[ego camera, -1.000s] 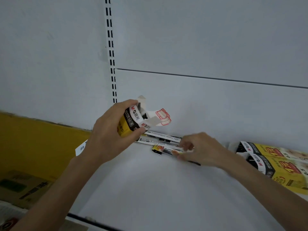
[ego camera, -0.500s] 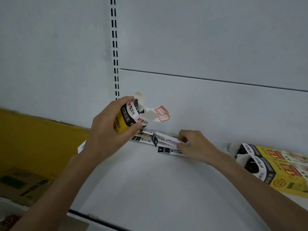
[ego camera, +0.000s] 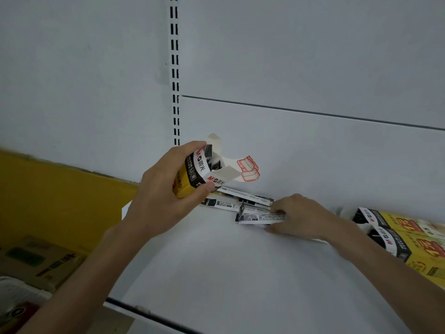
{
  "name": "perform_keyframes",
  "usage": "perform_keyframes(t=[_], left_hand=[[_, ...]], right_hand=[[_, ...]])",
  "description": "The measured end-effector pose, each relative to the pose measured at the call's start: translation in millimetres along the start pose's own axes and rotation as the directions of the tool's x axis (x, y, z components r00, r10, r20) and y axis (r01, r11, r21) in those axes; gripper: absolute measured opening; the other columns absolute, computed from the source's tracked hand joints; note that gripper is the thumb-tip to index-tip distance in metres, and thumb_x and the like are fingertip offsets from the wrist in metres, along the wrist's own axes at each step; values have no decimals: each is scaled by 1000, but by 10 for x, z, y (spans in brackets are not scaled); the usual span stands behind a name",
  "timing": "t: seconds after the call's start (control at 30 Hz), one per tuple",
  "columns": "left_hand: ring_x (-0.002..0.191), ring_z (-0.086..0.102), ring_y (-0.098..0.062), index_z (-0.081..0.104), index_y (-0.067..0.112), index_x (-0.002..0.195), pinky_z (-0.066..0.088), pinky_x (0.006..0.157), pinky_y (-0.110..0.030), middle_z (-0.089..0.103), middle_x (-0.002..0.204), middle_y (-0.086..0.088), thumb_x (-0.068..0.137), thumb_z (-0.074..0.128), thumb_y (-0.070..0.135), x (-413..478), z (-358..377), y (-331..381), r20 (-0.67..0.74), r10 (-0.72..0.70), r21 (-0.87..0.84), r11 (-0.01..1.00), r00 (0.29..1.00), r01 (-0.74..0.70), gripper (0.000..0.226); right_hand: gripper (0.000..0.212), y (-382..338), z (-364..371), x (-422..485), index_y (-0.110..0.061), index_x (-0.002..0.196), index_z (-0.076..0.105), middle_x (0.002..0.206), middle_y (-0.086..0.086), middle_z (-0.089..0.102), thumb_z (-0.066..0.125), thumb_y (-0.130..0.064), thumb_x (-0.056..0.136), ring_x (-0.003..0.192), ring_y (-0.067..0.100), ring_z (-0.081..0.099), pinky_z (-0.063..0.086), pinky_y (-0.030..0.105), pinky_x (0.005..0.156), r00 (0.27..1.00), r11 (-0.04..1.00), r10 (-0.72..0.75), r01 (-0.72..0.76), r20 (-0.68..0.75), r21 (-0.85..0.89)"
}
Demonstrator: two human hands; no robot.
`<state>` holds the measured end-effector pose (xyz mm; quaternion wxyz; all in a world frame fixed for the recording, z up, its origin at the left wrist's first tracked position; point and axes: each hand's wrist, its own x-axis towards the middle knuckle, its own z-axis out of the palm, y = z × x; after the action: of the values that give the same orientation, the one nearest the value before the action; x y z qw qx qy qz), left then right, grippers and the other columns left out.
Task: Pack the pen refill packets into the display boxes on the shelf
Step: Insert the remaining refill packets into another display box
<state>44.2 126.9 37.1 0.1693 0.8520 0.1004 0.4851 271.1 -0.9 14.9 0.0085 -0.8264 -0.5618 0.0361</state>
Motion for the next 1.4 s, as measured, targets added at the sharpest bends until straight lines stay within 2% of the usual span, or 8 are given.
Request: perform_keyframes(t=[0.2,0.27,0.37,0.53,0.63,0.8,0.97,1.4], left_hand=[[101,47,11,42,31,126,35,80,0,50,110,21,75,56,46,-3,56,15,39,11,3,1000,999,-11,55],[100,47,11,43,28,127,35,80,-1,51,110,17,76,56,44,1,50,17,42,33,32,999,999,-34,55],[98,44,14,46,20,124,35,79,-1,49,108,16,77,55,37,22,20,42,38,109,84,990,993,-112,51],[99,40,21,41,13,124,32,78,3,47,108,9,76,52,36,37,-2,75,63,129,127,982,990,-137,55],[98,41,18,39,13,125,32,78,3,47,109,8,76,52,37,30,-6,80,75,109,129,985,991,-118,57],[89,50,-9,50,18,113,44,72,-17,52,107,-1,74,51,32,29,-7,79,104,148,151,975,983,-163,41],[91,48,-7,51,24,109,44,71,-13,47,110,3,76,49,30,12,6,82,118,146,141,977,982,-162,34],[98,47,-18,48,30,104,51,66,-33,41,123,-6,88,38,32,14,29,76,216,116,171,973,970,-154,19]], right_hand=[[25,-20,38,-28,-23,68,41,85,-3,43,46,-33,90,79,19,46,32,29,62,995,995,-84,82,-45,-53],[23,2,3,-40,-19,72,43,79,1,51,41,-24,94,74,20,56,39,31,63,991,988,-60,76,-122,134],[22,-40,-132,-77,-16,76,49,69,2,61,42,-24,95,47,9,53,42,26,54,984,781,67,50,-164,622],[19,-157,-383,-94,-13,73,56,56,-1,55,59,-26,87,44,11,45,37,23,48,957,626,160,92,-243,774],[27,-249,-581,-137,-11,72,63,58,-1,61,47,-18,93,49,9,53,38,13,46,875,443,282,246,-394,862],[39,-331,-841,-230,-21,77,65,48,-7,58,38,-39,98,42,5,39,31,13,42,653,436,416,468,-633,769],[29,-468,-893,-344,-11,87,63,61,2,66,48,-35,86,46,13,56,45,20,42,792,10,210,584,-573,811],[31,-320,-618,-180,-9,81,74,78,11,70,80,-32,61,72,24,67,54,30,63,854,-121,-169,478,-493,870]])
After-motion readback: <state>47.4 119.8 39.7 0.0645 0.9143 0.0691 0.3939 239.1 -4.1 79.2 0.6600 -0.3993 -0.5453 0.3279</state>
